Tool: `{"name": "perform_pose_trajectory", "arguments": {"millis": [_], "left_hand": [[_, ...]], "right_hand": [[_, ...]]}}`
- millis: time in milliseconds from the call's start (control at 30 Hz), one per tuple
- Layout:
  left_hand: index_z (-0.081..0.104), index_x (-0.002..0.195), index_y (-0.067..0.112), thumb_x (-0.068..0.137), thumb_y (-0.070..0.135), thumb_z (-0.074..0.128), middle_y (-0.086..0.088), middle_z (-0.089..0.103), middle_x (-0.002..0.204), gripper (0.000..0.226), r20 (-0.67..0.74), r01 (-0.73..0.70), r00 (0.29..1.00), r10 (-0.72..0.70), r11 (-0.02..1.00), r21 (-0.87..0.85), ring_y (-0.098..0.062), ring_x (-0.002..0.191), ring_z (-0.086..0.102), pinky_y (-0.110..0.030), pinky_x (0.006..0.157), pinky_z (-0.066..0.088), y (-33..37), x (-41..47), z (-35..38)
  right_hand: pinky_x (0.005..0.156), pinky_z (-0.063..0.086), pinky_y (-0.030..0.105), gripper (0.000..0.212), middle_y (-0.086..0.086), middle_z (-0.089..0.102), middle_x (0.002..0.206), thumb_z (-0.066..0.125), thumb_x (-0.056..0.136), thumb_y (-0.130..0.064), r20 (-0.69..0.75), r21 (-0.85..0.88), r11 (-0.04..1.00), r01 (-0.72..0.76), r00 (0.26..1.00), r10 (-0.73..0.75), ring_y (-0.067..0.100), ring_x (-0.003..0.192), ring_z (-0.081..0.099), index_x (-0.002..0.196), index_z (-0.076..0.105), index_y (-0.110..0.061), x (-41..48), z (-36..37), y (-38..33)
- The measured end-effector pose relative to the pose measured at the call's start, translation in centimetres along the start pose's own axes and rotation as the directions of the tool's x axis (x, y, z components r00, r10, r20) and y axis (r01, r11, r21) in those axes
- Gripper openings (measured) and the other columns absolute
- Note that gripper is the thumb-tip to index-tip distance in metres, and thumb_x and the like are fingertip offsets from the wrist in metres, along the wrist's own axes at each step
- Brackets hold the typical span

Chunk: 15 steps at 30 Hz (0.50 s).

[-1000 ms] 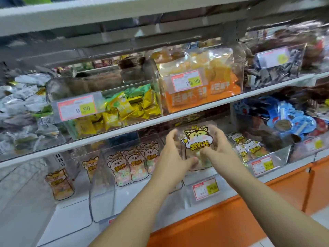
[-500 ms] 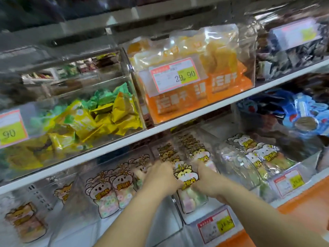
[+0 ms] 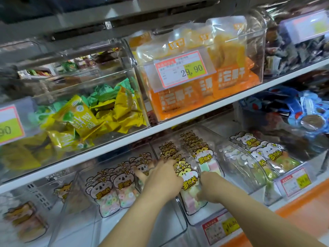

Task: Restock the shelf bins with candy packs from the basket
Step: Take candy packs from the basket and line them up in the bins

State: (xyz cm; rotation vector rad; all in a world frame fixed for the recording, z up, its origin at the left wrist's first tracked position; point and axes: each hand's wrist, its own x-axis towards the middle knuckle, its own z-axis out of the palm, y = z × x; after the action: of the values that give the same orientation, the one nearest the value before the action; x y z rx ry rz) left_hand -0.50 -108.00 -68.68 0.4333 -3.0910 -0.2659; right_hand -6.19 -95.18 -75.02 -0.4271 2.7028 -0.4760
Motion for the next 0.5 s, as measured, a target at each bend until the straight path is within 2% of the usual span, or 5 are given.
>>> {"name": "perform_pose_trajectory", "arguments": {"millis": [67, 167, 300, 400, 500], "left_hand": [[0.041, 0.146, 0.041, 0.091, 0.026, 0.052, 0.005, 0.036, 0.156, 0.058, -0.022, -0.01, 1.0, 0.009, 0.998, -0.054, -0.028, 0.148, 0.022, -0.066, 0.113, -0.011, 0.0, -0.3, 0.0], [0.046, 0.142, 0.041, 0.093, 0.03, 0.053, 0.006, 0.04, 0.152, 0.051, -0.072, -0.048, 0.997, 0.04, 0.993, -0.111, -0.025, 0.145, 0.026, -0.064, 0.115, -0.005, -0.3, -1.1, 0.0], [0.045, 0.141, 0.042, 0.098, 0.042, 0.051, 0.012, 0.04, 0.15, 0.044, -0.112, -0.103, 0.99, 0.088, 0.986, -0.129, -0.018, 0.144, 0.029, -0.061, 0.12, -0.004, -0.8, -3.0, 0.3], [0.045, 0.143, 0.042, 0.099, 0.046, 0.05, 0.015, 0.04, 0.149, 0.044, -0.193, -0.182, 0.971, 0.143, 0.963, -0.2, -0.014, 0.142, 0.031, -0.047, 0.122, 0.01, -1.3, -5.4, 0.3], [0.051, 0.138, 0.039, 0.097, 0.039, 0.053, 0.018, 0.046, 0.141, 0.04, -0.319, -0.324, 0.92, 0.226, 0.897, -0.301, -0.01, 0.136, 0.039, -0.036, 0.118, 0.028, -2.8, -9.1, 0.8]], "right_hand": [[0.071, 0.044, 0.027, 0.027, 0.002, 0.05, 0.093, 0.065, 0.091, -0.027, -0.007, -0.008, 1.0, 0.006, 1.0, -0.006, 0.022, 0.088, 0.051, 0.102, 0.047, -0.01, -0.2, -0.1, 0.2], [0.071, 0.048, 0.028, 0.039, -0.002, 0.051, 0.089, 0.07, 0.086, -0.033, -0.06, 0.046, 0.999, -0.027, 0.998, 0.029, 0.021, 0.088, 0.056, 0.109, 0.046, -0.012, -0.8, -0.4, 0.8], [0.077, 0.047, 0.033, 0.054, 0.0, 0.06, 0.118, 0.066, 0.085, -0.043, -0.229, -0.068, 0.997, -0.046, 0.973, 0.029, 0.024, 0.108, 0.061, 0.128, 0.043, -0.019, -3.0, -0.3, 0.9], [0.085, 0.048, 0.036, 0.06, -0.002, 0.058, 0.127, 0.06, 0.089, -0.05, -0.439, -0.166, 0.986, 0.022, 0.893, -0.094, 0.023, 0.117, 0.057, 0.138, 0.036, -0.025, -5.6, 0.6, 0.6], [0.083, 0.051, 0.036, 0.049, -0.005, 0.061, 0.123, 0.054, 0.089, -0.049, -0.569, -0.125, 0.976, 0.181, 0.793, -0.22, 0.021, 0.11, 0.059, 0.133, 0.043, -0.031, -8.6, 2.2, 0.3]]}}
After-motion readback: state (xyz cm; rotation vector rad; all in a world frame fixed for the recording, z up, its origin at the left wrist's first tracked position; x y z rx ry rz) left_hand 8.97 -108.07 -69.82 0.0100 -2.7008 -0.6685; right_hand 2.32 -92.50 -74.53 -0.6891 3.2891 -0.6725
